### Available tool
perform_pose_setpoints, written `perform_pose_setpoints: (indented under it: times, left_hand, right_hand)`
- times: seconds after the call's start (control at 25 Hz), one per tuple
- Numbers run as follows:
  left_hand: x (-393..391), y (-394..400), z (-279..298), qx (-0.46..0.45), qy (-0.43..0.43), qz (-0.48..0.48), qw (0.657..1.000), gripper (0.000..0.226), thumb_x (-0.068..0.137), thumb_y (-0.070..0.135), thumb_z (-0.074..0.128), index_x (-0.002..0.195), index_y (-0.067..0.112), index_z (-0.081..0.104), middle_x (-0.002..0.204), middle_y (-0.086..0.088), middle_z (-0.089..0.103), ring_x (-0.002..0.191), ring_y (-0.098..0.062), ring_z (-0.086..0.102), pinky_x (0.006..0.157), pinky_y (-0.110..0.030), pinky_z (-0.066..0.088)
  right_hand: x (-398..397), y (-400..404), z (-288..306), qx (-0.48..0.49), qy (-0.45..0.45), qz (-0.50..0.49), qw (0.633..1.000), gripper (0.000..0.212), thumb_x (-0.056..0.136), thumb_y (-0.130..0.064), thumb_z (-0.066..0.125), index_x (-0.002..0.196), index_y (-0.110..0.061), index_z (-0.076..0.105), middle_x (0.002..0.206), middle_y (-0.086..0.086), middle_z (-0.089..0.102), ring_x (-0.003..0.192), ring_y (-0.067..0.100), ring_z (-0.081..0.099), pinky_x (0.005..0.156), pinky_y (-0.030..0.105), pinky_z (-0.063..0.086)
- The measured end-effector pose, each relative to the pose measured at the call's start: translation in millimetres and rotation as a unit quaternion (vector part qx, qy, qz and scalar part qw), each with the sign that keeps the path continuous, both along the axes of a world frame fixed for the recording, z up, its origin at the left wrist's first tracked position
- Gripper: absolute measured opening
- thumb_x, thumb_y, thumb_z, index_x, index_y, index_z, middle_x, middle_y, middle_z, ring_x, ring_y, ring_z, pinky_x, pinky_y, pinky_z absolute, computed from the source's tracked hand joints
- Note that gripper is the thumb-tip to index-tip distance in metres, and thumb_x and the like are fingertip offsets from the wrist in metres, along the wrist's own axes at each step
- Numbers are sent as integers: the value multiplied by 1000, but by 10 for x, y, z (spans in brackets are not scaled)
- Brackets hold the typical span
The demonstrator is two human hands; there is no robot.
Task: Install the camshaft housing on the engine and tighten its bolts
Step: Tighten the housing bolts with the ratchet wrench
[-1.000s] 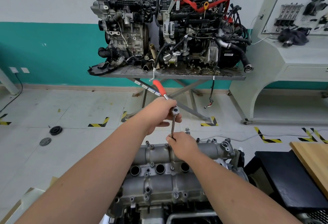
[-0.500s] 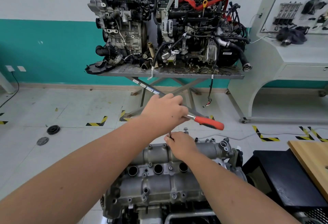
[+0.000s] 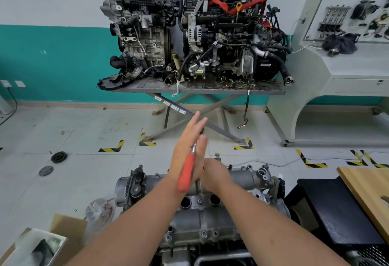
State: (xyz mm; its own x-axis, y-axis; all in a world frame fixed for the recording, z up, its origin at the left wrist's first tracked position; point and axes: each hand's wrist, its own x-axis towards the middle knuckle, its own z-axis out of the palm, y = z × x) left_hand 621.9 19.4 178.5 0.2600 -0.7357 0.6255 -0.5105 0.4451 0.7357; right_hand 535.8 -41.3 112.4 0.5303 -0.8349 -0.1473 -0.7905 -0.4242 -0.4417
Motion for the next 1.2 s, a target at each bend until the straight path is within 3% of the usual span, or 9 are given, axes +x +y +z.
perform_pose_setpoints:
  times: [0.08, 0.2, 0.32, 0.44, 0.64, 0.88, 1.0, 1.12, 1.2]
  left_hand:
    - [16, -51, 70, 73, 170, -53, 981, 41, 100, 51, 34, 138, 45, 48, 138, 25, 55, 114, -7, 65, 99, -36, 50]
    - [78, -124, 127, 158, 306, -119, 931, 42, 101, 51, 30, 137, 41, 49, 126, 15, 67, 100, -11, 68, 96, -36, 49]
    - [108, -175, 156, 177, 370, -131, 902, 35, 104, 42, 33, 125, 24, 56, 111, -1, 75, 88, -14, 67, 90, -37, 46]
    - [135, -212, 202, 195, 408, -132, 882, 26, 106, 35, 37, 111, 16, 53, 98, -8, 77, 87, -20, 72, 85, -36, 47]
    - [243, -239, 384, 275, 319, -153, 894, 24, 106, 35, 39, 103, 16, 54, 88, -7, 77, 90, -23, 75, 89, -40, 51]
    - [435, -170, 515, 366, 161, -183, 898, 32, 106, 41, 32, 99, 20, 55, 99, -1, 77, 98, -14, 72, 94, -45, 49]
    - [433, -161, 568, 383, 154, -175, 894, 32, 105, 39, 32, 93, 22, 56, 94, 2, 77, 92, -9, 71, 86, -40, 47]
    - [331, -204, 617, 405, 141, -136, 893, 24, 101, 36, 36, 107, 19, 53, 78, 2, 73, 83, -12, 68, 80, -39, 46]
    - [251, -231, 669, 412, 83, -102, 902, 26, 100, 32, 35, 107, 16, 54, 73, 2, 71, 84, -18, 65, 78, -39, 48]
  right_hand:
    - [7, 6, 13, -14, -9, -18, 1000, 33, 101, -32, 38, 71, -21, 48, 94, 7, 69, 95, 33, 63, 70, 34, 37]
    - [-2, -23, -25, -9, -24, -33, 999, 42, 102, -38, 41, 63, -24, 38, 85, 6, 63, 90, 32, 61, 69, 34, 37]
    - [-5, -30, -14, 7, -21, -33, 999, 43, 102, -40, 41, 63, -22, 41, 76, 1, 56, 87, 31, 60, 70, 35, 41]
    - [-1, -31, -10, 13, -18, -39, 999, 39, 102, -42, 41, 70, -21, 49, 82, 3, 63, 89, 30, 61, 74, 36, 45]
    - [6, -34, -35, 17, -22, -41, 999, 37, 102, -43, 40, 76, -21, 53, 89, 6, 67, 90, 30, 60, 72, 35, 43]
    - [-5, -32, -51, 18, -24, -39, 999, 36, 102, -45, 41, 75, -23, 52, 82, 1, 63, 85, 27, 57, 72, 35, 42]
    - [1, -36, -44, 14, -25, -42, 999, 34, 101, -45, 42, 78, -24, 54, 90, 5, 68, 92, 30, 61, 76, 36, 45]
    - [-5, -37, -50, 21, -26, -42, 999, 37, 101, -45, 42, 71, -24, 49, 82, 1, 63, 89, 29, 60, 75, 36, 45]
    - [-7, -35, -55, 28, -29, -46, 998, 39, 101, -44, 43, 67, -26, 47, 79, 0, 61, 87, 28, 60, 73, 36, 44]
